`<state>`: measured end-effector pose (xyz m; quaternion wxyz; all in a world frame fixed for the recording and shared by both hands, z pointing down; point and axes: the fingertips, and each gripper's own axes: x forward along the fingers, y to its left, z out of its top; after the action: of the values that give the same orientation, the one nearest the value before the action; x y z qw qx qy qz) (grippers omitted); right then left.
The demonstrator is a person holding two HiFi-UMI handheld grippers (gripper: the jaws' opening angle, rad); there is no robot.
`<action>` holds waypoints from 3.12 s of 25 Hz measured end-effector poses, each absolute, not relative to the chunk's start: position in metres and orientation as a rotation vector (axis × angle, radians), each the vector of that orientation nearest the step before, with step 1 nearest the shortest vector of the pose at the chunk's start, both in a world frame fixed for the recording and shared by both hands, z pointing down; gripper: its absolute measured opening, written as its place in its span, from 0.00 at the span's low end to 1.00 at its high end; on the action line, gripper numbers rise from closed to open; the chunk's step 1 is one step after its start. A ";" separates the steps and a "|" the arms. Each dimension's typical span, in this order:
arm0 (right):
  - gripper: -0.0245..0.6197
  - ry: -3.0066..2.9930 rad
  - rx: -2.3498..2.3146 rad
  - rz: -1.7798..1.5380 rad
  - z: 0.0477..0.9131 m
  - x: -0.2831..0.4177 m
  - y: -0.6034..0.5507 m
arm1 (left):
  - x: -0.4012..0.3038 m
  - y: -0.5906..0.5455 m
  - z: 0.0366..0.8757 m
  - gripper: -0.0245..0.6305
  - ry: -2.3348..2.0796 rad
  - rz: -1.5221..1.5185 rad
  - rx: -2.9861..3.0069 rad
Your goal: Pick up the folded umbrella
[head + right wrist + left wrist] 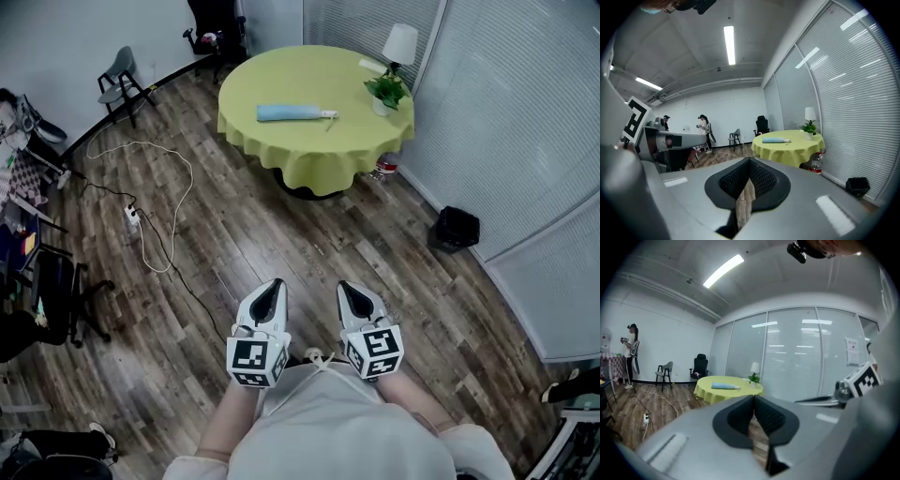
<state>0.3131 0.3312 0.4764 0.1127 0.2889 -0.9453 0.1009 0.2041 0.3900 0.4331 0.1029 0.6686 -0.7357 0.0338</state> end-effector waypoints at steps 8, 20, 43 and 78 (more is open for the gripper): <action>0.04 -2.745 0.874 0.310 0.480 0.258 0.300 | 0.137 0.352 0.436 0.05 -2.149 0.106 1.965; 0.04 -2.656 1.020 0.322 0.464 0.111 0.224 | -0.021 0.257 0.418 0.05 -2.010 0.092 2.091; 0.04 -2.636 1.030 0.354 0.487 -0.033 0.052 | -0.170 0.095 0.438 0.05 -1.987 0.140 2.103; 0.04 -2.576 0.989 0.449 0.514 -0.051 -0.287 | -0.179 -0.255 0.517 0.05 -1.752 0.490 2.116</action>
<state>-0.0508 -0.2875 0.5138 0.1723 0.3486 -0.9076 0.1582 -0.1789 -0.2553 0.5168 0.1748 0.7466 -0.6182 0.1728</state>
